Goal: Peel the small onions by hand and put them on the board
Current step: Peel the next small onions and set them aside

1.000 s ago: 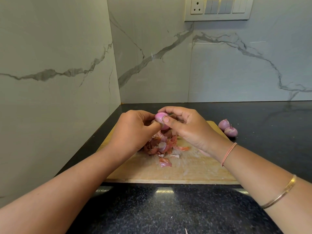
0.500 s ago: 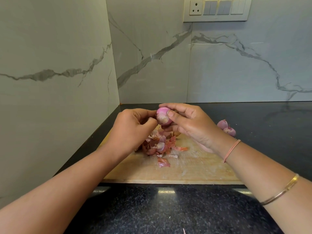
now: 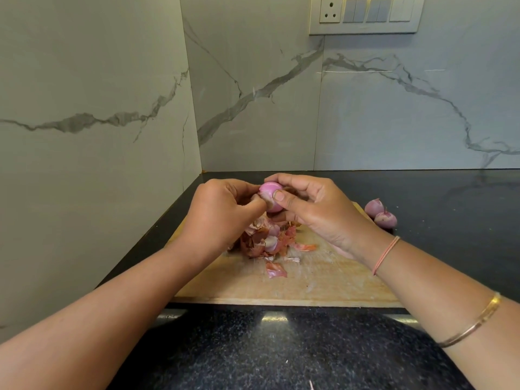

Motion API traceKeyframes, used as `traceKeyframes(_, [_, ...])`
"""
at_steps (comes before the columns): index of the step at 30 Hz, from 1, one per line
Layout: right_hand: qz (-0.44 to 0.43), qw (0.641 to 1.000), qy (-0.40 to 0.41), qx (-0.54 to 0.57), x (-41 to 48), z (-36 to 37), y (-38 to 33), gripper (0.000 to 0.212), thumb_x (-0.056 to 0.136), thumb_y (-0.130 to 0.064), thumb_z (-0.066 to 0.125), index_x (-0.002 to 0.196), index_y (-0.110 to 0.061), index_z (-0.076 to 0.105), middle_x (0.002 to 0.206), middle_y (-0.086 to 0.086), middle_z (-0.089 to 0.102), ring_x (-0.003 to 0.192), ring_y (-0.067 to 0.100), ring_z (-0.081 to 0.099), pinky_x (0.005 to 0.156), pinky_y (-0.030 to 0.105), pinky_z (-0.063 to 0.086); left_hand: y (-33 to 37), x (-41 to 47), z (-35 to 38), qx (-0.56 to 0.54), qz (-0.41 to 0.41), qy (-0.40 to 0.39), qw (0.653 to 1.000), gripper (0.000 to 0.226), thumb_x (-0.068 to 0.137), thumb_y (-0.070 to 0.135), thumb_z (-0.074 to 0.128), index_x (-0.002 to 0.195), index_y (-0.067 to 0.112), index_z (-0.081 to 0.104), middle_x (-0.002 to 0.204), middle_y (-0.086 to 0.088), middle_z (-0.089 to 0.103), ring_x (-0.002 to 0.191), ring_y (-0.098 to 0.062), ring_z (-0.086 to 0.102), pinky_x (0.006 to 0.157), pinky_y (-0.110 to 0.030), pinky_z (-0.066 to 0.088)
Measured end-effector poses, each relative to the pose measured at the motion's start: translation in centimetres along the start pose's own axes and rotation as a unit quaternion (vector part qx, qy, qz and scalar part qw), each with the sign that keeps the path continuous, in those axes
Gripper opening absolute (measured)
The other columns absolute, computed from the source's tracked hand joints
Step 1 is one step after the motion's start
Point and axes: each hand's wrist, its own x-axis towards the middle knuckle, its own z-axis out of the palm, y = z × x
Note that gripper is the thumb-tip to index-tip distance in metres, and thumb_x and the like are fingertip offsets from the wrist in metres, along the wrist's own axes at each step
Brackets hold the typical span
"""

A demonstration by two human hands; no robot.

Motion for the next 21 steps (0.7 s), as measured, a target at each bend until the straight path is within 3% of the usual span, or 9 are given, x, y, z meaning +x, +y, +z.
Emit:
traceKeyframes(3, [0.008,1.000,-0.007,0.015,0.0,0.1,0.0,0.023,0.092,-0.009,0.058,0.108,-0.022,0.066,0.105,0.013,0.070,0.085,0.022,0.070,0.085,0.043,0.056,-0.2,0.2,-0.1,0.015,0.009,0.016,1.000,0.014,0.085,0.015,0.063,0.089,0.021,0.075,0.071,0.012,0.070,0.062,-0.006,0.066,0.059,-0.028,0.057])
traceKeyframes(7, [0.027,0.998,-0.005,0.058,0.1,-0.7,-0.2,0.024,0.093,-0.010,0.055,0.114,-0.018,0.063,0.111,0.015,0.068,0.095,0.033,0.068,0.085,0.042,0.056,-0.2,0.4,-0.2,-0.069,-0.009,-0.022,0.997,0.016,0.087,0.017,0.063,0.090,0.029,0.073,0.077,0.009,0.074,0.075,-0.005,0.070,0.074,-0.027,0.057])
traceKeyframes(12, [0.054,0.989,-0.016,0.138,0.4,-1.5,-0.4,0.024,0.096,-0.009,0.047,0.116,-0.010,0.060,0.103,0.019,0.067,0.082,0.023,0.065,0.076,0.029,0.058,-0.6,0.6,0.0,-0.100,-0.029,-0.036,0.994,0.028,0.088,0.011,0.063,0.111,0.028,0.067,0.100,0.011,0.072,0.088,-0.002,0.068,0.085,-0.026,0.054])
traceKeyframes(14, [0.061,0.987,-0.015,0.147,0.4,-1.5,-0.5,0.021,0.097,-0.010,0.045,0.111,-0.009,0.061,0.094,0.018,0.064,0.074,0.020,0.063,0.070,0.027,0.057,-0.6,0.6,-0.1,-0.078,-0.033,-0.006,0.996,0.028,0.087,0.006,0.061,0.100,0.029,0.068,0.098,0.012,0.071,0.084,-0.003,0.068,0.082,-0.027,0.056])
traceKeyframes(17, [0.065,0.987,-0.009,0.146,0.4,-1.5,-0.6,0.017,0.099,-0.010,0.043,0.105,-0.008,0.058,0.089,0.017,0.061,0.068,0.019,0.060,0.063,0.026,0.055,-0.3,0.5,-0.3,-0.073,-0.029,0.029,0.996,0.028,0.085,0.008,0.057,0.071,0.028,0.067,0.074,0.009,0.070,0.074,-0.009,0.067,0.078,-0.035,0.058])
traceKeyframes(21, [0.070,0.987,-0.009,0.142,0.4,-1.4,-0.7,0.017,0.099,-0.011,0.041,0.103,-0.008,0.057,0.087,0.017,0.060,0.063,0.017,0.058,0.057,0.024,0.053,-0.3,0.3,-0.3,-0.052,-0.009,0.015,0.998,0.021,0.087,0.020,0.054,0.071,0.015,0.066,0.070,-0.002,0.066,0.072,-0.022,0.063,0.071,-0.043,0.055])
